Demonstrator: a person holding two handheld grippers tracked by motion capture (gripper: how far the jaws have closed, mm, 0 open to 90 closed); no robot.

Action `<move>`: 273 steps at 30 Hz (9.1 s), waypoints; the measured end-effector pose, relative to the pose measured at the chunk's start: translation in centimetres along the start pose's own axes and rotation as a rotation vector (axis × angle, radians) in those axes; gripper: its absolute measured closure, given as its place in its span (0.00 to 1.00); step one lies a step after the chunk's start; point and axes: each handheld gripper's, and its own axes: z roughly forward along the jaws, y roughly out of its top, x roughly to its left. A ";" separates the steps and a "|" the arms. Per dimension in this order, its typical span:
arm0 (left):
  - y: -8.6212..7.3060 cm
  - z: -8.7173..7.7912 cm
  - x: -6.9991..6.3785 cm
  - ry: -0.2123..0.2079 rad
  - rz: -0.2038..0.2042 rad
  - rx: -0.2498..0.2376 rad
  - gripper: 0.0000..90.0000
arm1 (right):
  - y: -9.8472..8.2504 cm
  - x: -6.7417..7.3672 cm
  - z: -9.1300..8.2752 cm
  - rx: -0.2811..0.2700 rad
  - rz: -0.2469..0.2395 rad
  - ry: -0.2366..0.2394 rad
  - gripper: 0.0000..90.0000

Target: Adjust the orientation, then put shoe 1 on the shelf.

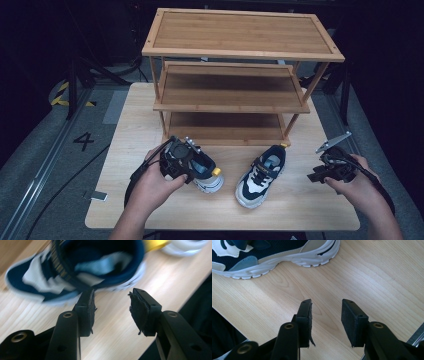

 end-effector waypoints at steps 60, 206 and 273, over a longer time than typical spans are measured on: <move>1.1 1.3 -3.9 -0.014 0.137 -0.025 1.00 | 0.0 0.1 0.0 -0.019 -0.010 0.057 0.68; 15.4 -9.4 2.6 -0.120 0.367 -0.067 0.77 | -0.7 0.8 2.8 0.018 -0.053 0.092 0.65; 12.5 -12.3 1.4 0.134 0.226 -0.547 0.26 | -0.1 1.9 3.0 0.006 -0.123 0.102 0.61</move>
